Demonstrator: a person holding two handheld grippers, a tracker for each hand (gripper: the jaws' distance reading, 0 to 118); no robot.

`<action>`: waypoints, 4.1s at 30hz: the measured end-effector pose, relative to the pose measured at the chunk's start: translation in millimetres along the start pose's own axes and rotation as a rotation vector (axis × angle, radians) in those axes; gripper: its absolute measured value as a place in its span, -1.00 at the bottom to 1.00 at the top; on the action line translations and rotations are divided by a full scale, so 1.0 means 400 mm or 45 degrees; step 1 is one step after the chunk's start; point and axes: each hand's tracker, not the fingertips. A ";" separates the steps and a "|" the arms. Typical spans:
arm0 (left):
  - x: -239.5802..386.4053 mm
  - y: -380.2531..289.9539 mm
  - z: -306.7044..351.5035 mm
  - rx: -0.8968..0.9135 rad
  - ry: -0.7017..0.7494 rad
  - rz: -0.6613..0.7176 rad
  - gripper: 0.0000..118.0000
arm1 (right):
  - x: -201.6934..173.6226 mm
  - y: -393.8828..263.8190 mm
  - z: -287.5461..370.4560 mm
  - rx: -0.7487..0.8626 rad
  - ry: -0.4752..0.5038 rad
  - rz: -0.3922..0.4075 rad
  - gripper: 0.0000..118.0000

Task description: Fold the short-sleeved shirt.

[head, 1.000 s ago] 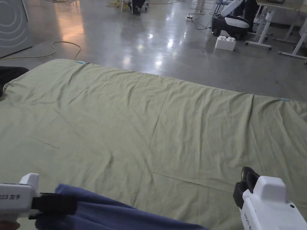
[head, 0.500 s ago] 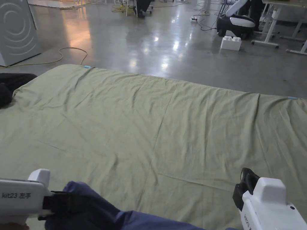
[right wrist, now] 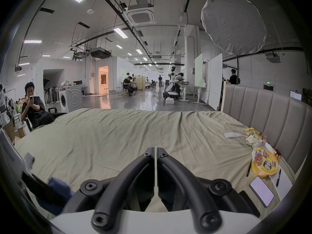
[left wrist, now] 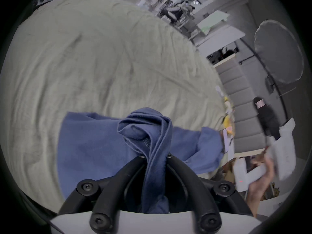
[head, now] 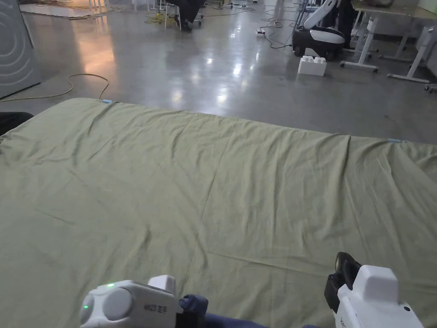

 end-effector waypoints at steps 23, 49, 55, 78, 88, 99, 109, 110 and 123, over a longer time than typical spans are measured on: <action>0.057 0.006 0.101 0.145 -0.028 -0.070 -0.37 | 0.051 -0.033 0.017 -0.062 -0.037 -0.060 -0.95; 0.106 -0.084 -0.158 -0.050 -0.028 -0.127 -0.63 | 0.077 -0.061 0.028 -0.108 -0.058 -0.098 -0.95; 0.072 -0.068 -0.010 0.055 -0.215 -0.113 0.23 | 0.065 -0.053 0.032 -0.095 -0.037 -0.082 -0.95; -0.391 -0.077 0.020 0.140 -0.592 0.422 0.20 | 0.064 -0.031 0.012 -0.142 -0.039 -0.166 -0.95; -0.320 -0.076 -0.005 0.130 -0.459 0.358 -0.72 | 0.077 -0.047 0.024 -0.142 -0.055 -0.198 -0.95; -0.258 0.022 0.271 0.303 -0.291 0.072 -0.76 | 0.115 -0.025 0.033 -0.116 -0.075 -0.188 -0.95; -0.186 0.060 0.439 0.262 0.149 -0.155 -0.76 | 0.102 -0.027 0.021 -0.117 -0.042 -0.189 -0.95; -0.169 0.057 0.434 0.249 0.193 -0.184 -0.76 | 0.099 -0.028 0.020 -0.118 -0.038 -0.191 -0.95; 0.046 0.029 0.333 0.213 0.237 -0.356 -0.76 | 0.091 -0.039 0.019 -0.130 -0.020 -0.199 -0.95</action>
